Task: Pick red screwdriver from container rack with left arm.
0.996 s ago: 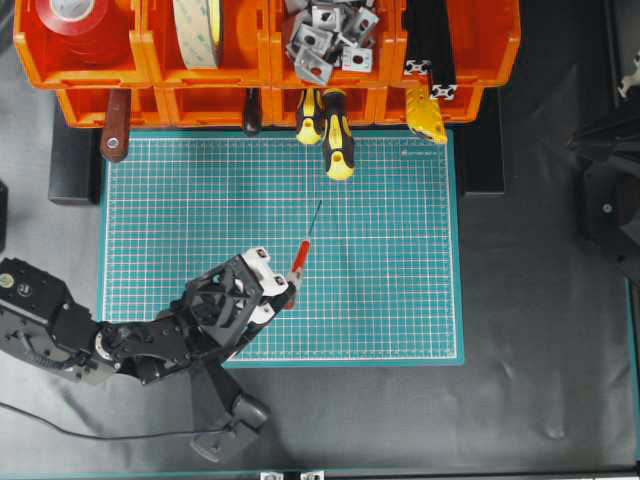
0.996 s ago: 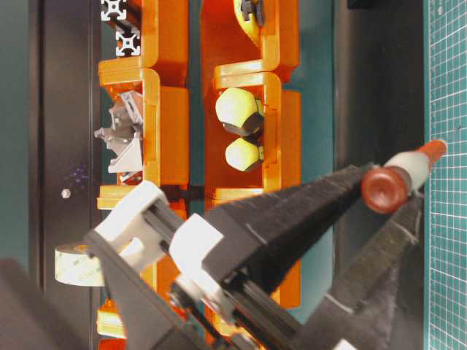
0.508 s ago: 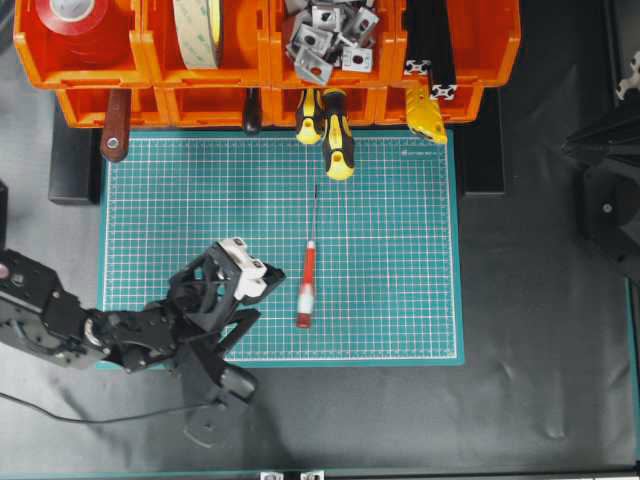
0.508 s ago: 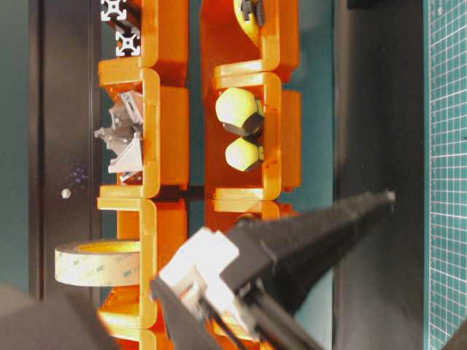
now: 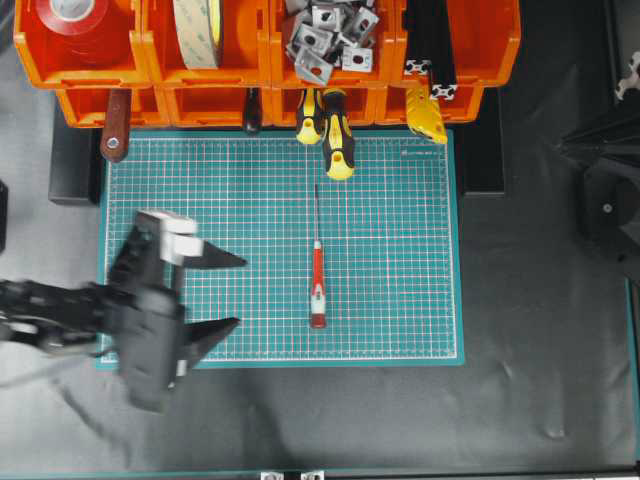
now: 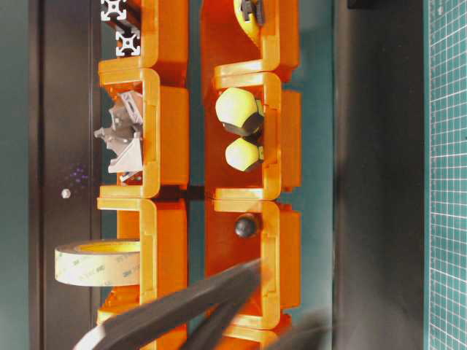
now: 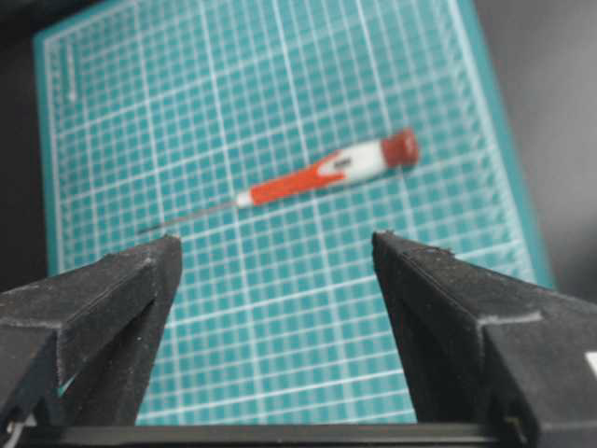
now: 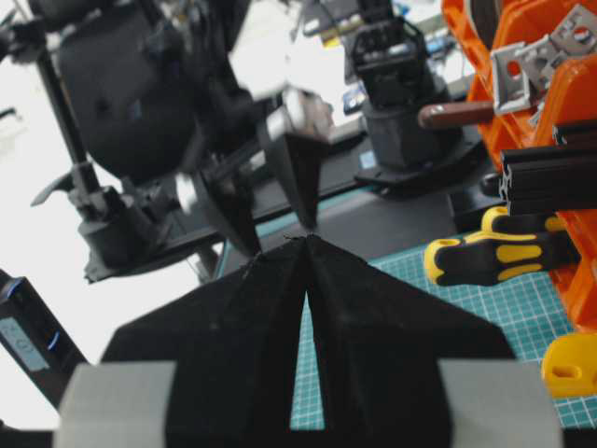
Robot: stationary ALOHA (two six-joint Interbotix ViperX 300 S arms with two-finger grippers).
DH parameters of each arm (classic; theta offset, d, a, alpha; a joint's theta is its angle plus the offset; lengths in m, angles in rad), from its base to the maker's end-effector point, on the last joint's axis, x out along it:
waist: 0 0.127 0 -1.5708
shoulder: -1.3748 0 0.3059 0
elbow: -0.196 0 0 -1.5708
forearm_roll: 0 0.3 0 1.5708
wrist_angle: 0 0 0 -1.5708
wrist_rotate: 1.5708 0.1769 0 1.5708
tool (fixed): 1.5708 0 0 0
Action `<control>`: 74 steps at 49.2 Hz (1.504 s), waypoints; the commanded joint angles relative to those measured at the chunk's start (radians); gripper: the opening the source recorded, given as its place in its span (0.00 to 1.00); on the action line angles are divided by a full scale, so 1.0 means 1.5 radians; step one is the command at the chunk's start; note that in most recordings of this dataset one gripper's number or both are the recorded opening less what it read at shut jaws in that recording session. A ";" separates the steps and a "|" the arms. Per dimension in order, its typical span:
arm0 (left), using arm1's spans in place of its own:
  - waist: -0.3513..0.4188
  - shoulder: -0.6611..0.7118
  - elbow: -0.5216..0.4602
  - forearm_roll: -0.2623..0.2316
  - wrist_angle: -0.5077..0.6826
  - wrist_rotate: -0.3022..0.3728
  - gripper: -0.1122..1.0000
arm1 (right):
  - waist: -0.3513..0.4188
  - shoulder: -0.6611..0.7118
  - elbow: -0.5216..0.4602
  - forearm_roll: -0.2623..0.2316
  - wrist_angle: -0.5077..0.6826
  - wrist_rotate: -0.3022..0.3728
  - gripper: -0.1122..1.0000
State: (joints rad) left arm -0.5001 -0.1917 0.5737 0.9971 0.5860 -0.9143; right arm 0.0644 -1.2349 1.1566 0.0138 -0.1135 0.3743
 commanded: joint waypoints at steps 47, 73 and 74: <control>-0.008 -0.629 0.240 0.002 -0.007 -0.114 0.82 | -0.013 0.012 -0.013 -0.086 0.141 -0.058 0.10; 0.005 -0.607 0.253 0.001 -0.001 -0.111 0.82 | -0.017 0.008 -0.013 -0.109 0.066 -0.060 0.10; 0.006 -0.606 0.253 0.002 -0.001 -0.111 0.82 | -0.017 0.009 -0.013 -0.109 0.064 -0.060 0.10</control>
State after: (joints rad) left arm -0.4985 -1.1244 0.9618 0.9956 0.5829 -1.0830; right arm 0.0399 -1.2349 1.1566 -0.1473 0.0138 0.2853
